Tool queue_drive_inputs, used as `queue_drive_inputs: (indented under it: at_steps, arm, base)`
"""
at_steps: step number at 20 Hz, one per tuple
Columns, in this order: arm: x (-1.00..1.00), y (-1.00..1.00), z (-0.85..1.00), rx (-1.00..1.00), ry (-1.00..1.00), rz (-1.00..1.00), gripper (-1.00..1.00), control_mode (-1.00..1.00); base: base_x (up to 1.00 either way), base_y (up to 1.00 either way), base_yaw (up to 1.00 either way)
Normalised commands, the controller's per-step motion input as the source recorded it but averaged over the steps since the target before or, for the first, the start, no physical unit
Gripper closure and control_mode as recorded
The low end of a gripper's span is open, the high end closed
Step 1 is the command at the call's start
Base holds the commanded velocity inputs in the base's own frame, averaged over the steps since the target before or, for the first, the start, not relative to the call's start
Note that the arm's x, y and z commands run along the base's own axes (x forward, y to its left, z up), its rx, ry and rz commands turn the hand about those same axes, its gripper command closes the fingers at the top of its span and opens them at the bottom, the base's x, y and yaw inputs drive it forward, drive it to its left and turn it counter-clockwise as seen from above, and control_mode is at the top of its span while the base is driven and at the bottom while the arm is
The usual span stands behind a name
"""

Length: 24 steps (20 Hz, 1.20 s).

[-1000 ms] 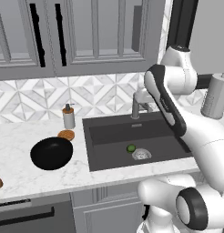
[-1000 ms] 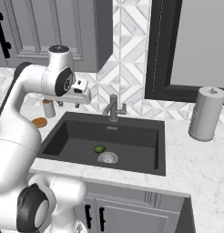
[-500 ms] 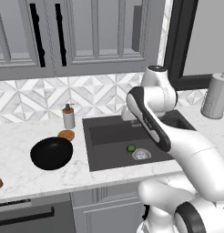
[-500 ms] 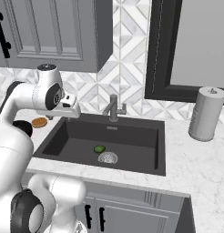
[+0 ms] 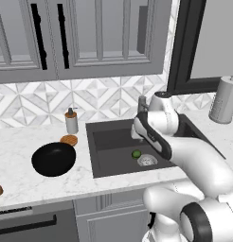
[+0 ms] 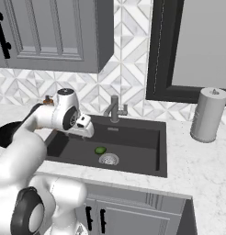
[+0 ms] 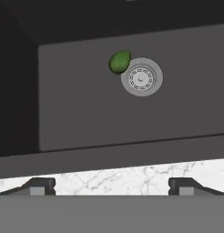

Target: Pick the avocado from the sink and place it in the bowl. Then pick the bowl and place it in the microwave. Then close the microwave door and press the start button.

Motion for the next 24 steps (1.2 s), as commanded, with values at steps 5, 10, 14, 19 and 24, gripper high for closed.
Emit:
queue_drive_inputs:
  at_steps: [5,10,14,19,24]
  arm:
    - [0.37,-0.09,-0.26,0.00,0.13,-0.01,-1.00,-1.00]
    - [0.45,0.00,-0.35,0.00,0.00,-0.03,-1.00,-1.00]
    - [0.37,0.01,-0.44,-0.01,0.00,-0.06,-1.00,-1.00]
    - [0.12,-0.01,-0.42,0.00,0.00,-0.09,-1.00,-1.00]
    - [0.05,-0.01,-0.38,0.00,0.00,-0.16,-1.00,-1.00]
  base:
    - [0.00,0.00,0.00]
    - [0.00,0.00,0.00]
    - [0.00,0.00,0.00]
    - [0.00,0.00,0.00]
    - [0.00,0.00,0.00]
